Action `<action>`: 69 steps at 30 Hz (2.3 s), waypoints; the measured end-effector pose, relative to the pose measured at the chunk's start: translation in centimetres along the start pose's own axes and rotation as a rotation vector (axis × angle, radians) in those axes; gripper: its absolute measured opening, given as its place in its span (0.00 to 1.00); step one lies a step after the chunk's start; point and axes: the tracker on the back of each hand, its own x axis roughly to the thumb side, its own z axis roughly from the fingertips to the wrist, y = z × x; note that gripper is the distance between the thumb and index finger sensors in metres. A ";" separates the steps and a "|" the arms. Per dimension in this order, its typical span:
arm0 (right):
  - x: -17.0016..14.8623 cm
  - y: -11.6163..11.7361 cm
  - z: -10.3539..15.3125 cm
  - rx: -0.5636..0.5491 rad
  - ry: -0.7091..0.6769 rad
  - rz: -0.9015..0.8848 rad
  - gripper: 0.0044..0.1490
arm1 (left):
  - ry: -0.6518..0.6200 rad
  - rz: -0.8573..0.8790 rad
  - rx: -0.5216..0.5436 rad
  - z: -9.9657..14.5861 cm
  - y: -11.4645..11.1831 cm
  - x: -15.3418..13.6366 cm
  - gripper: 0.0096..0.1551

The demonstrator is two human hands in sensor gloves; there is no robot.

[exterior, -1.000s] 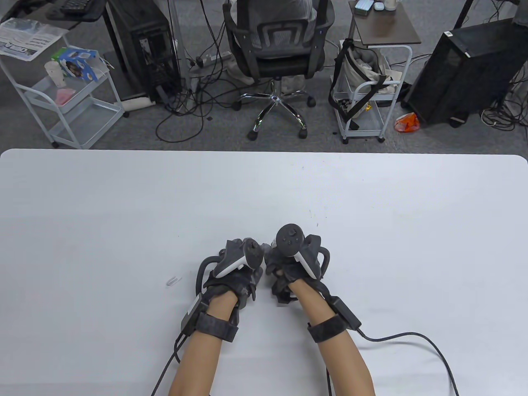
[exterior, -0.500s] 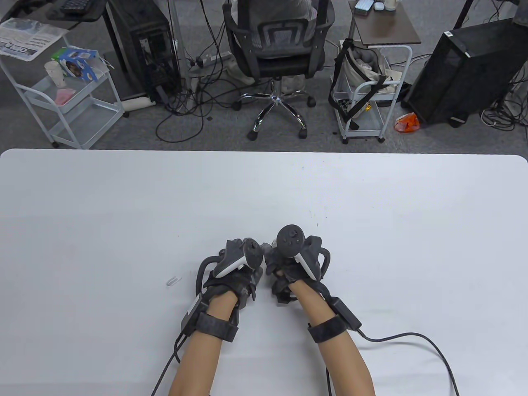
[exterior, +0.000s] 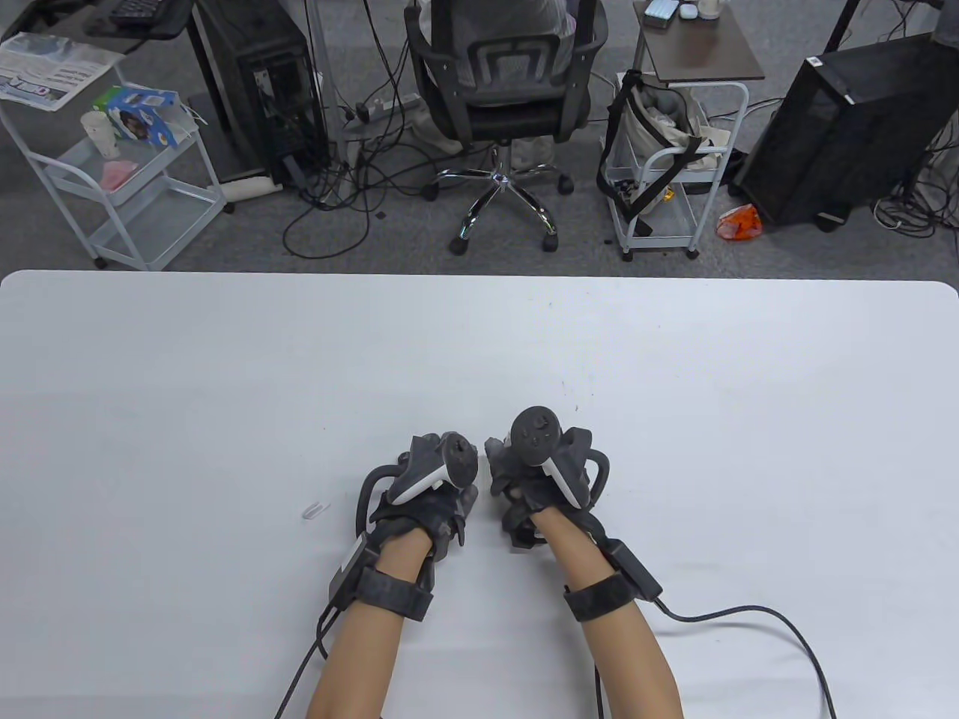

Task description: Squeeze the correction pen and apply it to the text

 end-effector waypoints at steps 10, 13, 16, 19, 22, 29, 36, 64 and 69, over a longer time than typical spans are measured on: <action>-0.1 0.0 -0.2 0.027 -0.011 0.002 0.23 | 0.000 0.000 0.000 0.0 0.0 0.0 0.36; -0.2 -0.1 -0.2 -0.007 0.006 0.004 0.23 | 0.000 0.000 0.000 0.0 0.0 0.0 0.36; -0.3 -0.1 -0.2 0.020 0.000 -0.007 0.23 | 0.000 0.000 0.000 0.0 0.0 0.0 0.36; -0.2 -0.1 -0.2 0.030 -0.016 -0.006 0.23 | 0.000 0.000 0.000 0.0 0.0 0.0 0.36; -0.3 0.0 -0.2 0.025 -0.013 -0.022 0.23 | 0.000 0.000 -0.001 0.0 0.0 0.0 0.36; -0.1 0.5 -0.3 0.052 -0.006 -0.059 0.23 | 0.000 0.001 -0.001 0.0 0.0 0.0 0.36; 0.0 0.5 -0.3 0.066 -0.007 -0.060 0.23 | 0.000 0.002 -0.002 0.0 0.0 0.0 0.36; 0.4 0.6 -0.1 0.033 -0.016 -0.034 0.23 | 0.000 0.002 -0.001 0.0 0.0 0.0 0.36; 0.3 0.6 -0.1 0.044 -0.023 -0.038 0.23 | 0.000 0.002 -0.001 0.0 0.0 0.0 0.36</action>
